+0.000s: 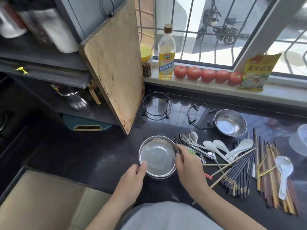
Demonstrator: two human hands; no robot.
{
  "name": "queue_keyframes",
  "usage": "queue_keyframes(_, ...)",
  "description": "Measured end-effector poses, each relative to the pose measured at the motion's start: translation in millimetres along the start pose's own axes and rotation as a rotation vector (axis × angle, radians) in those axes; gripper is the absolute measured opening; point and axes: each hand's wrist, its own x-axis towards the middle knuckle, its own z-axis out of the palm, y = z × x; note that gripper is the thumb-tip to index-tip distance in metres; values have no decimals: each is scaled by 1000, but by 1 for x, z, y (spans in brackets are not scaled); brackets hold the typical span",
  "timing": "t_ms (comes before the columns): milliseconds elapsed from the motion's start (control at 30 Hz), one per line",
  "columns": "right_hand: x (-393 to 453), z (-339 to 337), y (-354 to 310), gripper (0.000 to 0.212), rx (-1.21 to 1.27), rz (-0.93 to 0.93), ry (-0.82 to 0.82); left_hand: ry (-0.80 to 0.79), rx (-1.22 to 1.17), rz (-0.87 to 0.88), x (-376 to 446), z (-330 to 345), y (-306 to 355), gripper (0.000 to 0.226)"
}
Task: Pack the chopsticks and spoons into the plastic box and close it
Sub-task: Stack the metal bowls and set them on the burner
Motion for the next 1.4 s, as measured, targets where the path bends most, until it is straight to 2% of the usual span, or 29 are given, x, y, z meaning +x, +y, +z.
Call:
queue_keyframes(133,19,-12,-3,31,23,41,35,9,23,61,5,-7,26,60)
queue_keyframes(267,20,-21,1,27,-337,-25,55,75,107,153,10,-6,48,47)
queue_keyframes(333,19,-26,6,20,-320,-18,11,86,109,152,17,-1,51,46)
queue_keyframes(367,20,-32,10,17,-211,38,-5,73,89,139,21,1,51,48)
queue_keyframes(433,29,-39,31,13,62,279,13,58,28,97,28,4,50,50)
queue_keyframes(533,52,-48,86,20,244,623,105,74,-39,47,36,4,46,49)
queue_keyframes(600,72,-60,126,19,470,825,201,61,-102,18,40,4,44,50)
queue_keyframes(733,113,-94,179,24,668,1039,366,17,-277,-30,40,3,50,39)
queue_keyframes(900,154,-109,201,25,781,1089,356,-52,-252,-27,30,5,63,26)
queue_keyframes(967,162,-111,201,38,815,1095,407,-49,-227,-44,29,7,69,29)
queue_keyframes(1033,163,-116,192,42,853,1052,455,-54,-233,-59,29,9,73,32)
queue_keyframes(1133,151,-128,158,37,946,910,443,-77,-260,-73,32,14,76,33)
queue_keyframes(1233,125,-136,116,33,1094,813,372,-106,-236,-51,36,21,78,31)
queue_keyframes(1333,91,-138,77,24,1199,841,216,-138,-191,-1,39,28,80,27)
queue_keyframes(1400,72,-138,59,21,1258,830,170,-150,-173,28,41,31,82,25)
